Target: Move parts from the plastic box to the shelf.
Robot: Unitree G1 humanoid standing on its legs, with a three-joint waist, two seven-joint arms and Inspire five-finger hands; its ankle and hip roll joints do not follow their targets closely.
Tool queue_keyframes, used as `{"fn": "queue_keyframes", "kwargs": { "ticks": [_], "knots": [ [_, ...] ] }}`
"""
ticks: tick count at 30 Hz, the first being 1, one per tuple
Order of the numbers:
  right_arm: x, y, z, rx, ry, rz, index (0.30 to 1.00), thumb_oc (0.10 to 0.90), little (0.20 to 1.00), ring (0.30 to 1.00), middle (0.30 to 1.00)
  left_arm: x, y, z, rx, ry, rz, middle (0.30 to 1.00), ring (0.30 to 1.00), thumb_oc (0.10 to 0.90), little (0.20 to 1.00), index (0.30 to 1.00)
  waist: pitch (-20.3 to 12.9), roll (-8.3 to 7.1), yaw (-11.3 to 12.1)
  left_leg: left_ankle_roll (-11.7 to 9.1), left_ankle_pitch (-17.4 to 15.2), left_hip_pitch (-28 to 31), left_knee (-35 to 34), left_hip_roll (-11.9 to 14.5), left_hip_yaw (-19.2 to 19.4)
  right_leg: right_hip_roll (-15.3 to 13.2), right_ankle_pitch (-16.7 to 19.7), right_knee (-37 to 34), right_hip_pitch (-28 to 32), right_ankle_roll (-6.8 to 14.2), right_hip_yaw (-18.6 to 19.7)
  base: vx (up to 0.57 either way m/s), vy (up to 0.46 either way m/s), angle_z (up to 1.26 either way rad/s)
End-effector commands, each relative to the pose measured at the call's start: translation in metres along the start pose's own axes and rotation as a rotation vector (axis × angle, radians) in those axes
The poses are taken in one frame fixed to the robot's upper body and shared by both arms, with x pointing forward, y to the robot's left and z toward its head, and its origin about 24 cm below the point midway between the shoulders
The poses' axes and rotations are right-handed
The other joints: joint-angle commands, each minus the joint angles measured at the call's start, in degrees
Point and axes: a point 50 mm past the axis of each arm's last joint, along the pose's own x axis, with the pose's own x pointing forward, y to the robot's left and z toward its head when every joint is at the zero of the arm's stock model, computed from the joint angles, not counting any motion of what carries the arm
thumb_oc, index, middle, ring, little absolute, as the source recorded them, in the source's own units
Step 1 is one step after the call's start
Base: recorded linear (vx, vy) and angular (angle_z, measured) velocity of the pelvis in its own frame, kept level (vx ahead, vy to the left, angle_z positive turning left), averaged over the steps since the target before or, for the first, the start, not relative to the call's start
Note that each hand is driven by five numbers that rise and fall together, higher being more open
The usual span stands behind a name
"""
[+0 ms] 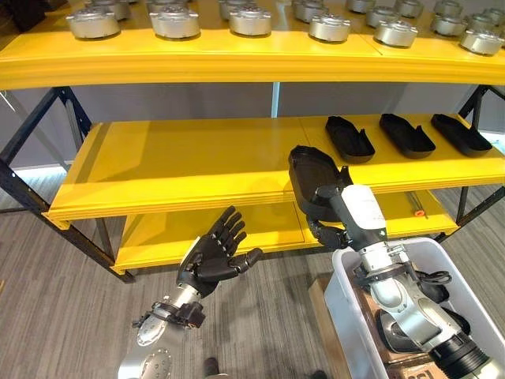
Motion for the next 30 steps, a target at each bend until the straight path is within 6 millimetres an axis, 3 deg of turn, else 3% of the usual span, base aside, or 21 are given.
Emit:
{"fn": "queue_keyframes", "kwargs": {
  "ticks": [1,15,30],
  "knots": [
    [0.040,-0.049,0.033,-0.008,-0.220,-0.246,0.300,0.400,0.300,0.300,0.300,0.025,-0.025,0.039,0.027,-0.184,-0.176,1.000,1.000,0.900,1.000,1.000,-2.6,-0.09,0.7,2.7,-10.0,4.3,3.5,-1.2,1.8,-1.0,-4.2,2.2,-2.0,0.5,1.0,0.02,-0.014,-0.09],
    [0.042,-0.048,0.038,-0.006,-0.229,-0.276,0.300,0.400,0.300,0.300,0.300,0.035,-0.032,0.038,0.045,-0.119,-0.220,1.000,1.000,0.900,1.000,1.000,0.2,0.32,-0.8,3.7,-11.2,2.6,6.7,-0.9,3.5,-2.2,-3.5,5.0,-6.3,1.1,2.3,0.02,-0.088,-0.05],
    [0.047,-0.042,0.049,-0.021,-0.284,-0.239,0.300,0.400,0.300,0.300,0.300,0.038,-0.042,0.041,-0.024,-0.185,-0.218,1.000,1.000,0.900,1.000,1.000,0.3,1.28,-2.4,2.2,-11.6,2.6,10.2,2.3,6.9,-0.3,-5.4,7.4,-7.4,-1.6,1.1,0.04,-0.107,-0.04]
  ]
}}
